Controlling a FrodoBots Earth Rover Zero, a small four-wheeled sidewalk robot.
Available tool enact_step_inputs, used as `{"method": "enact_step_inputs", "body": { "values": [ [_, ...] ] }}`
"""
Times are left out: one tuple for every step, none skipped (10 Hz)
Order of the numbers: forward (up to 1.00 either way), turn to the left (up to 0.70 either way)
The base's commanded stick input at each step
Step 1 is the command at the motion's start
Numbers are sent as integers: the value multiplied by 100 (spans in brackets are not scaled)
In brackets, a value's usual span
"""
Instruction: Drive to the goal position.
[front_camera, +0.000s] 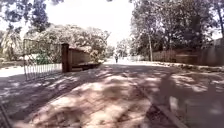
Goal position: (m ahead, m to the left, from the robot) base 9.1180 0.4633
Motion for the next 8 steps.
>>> {"method": "enact_step_inputs", "body": {
  "values": [
    [70,0],
    [70,0],
    [70,0],
    [70,0],
    [70,0],
    [70,0],
    [70,0],
    [70,0]
  ]
}}
